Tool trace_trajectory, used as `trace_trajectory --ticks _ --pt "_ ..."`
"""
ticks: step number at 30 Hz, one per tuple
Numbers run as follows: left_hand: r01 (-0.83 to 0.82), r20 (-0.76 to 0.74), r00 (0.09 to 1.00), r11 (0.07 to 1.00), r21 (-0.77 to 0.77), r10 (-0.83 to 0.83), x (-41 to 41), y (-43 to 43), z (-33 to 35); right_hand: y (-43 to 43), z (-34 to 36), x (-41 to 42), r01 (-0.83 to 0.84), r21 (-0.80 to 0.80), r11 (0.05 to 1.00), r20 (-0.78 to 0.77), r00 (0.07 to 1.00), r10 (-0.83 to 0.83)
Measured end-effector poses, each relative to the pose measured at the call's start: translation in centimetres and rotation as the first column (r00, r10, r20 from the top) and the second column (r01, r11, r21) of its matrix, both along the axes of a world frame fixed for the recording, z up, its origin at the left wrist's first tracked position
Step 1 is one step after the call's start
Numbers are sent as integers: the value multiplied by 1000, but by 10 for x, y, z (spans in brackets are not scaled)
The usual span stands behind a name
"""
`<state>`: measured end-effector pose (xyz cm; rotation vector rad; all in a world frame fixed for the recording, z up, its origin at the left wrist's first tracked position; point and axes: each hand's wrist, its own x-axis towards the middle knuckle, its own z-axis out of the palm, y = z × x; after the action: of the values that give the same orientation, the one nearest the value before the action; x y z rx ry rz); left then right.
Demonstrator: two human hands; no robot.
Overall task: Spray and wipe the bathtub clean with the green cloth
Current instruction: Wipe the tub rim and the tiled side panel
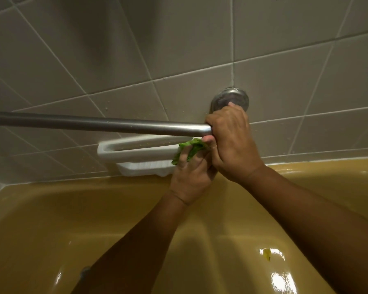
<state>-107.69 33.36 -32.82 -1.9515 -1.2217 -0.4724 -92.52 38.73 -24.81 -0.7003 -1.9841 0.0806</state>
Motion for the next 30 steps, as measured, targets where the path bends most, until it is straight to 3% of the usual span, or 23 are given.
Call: trace_trajectory --ticks 7,10,13,16,20,23,26,30 --pt "139 -295 942 987 -79 -157 -31 8 -16 3 -8 -7 6 40 999 -75 997 -3" --pt "117 -203 968 981 -154 -148 -35 6 -25 2 -9 -8 2 26 1000 -95 996 0" --pt "-75 -62 996 941 -330 58 -46 -5 -32 -2 -11 -8 10 0 1000 -118 993 -10" --pt "-165 187 942 870 -465 278 -63 -13 -37 -9 -16 -13 15 -69 997 -170 985 -26" --pt "-119 346 885 870 -479 312 -72 -21 -37 -34 -30 -16 11 -210 978 -220 974 -58" --pt "-149 379 857 872 -466 348 -75 -25 -41 -58 -59 -10 6 -361 933 -103 994 -46" --pt "-191 385 837 867 -459 388 -80 -28 -46 -64 -83 -14 27 -337 941 124 992 16" --pt "-238 374 816 846 -477 441 -98 -36 -48 -54 -79 -36 -12 -362 932 186 979 85"
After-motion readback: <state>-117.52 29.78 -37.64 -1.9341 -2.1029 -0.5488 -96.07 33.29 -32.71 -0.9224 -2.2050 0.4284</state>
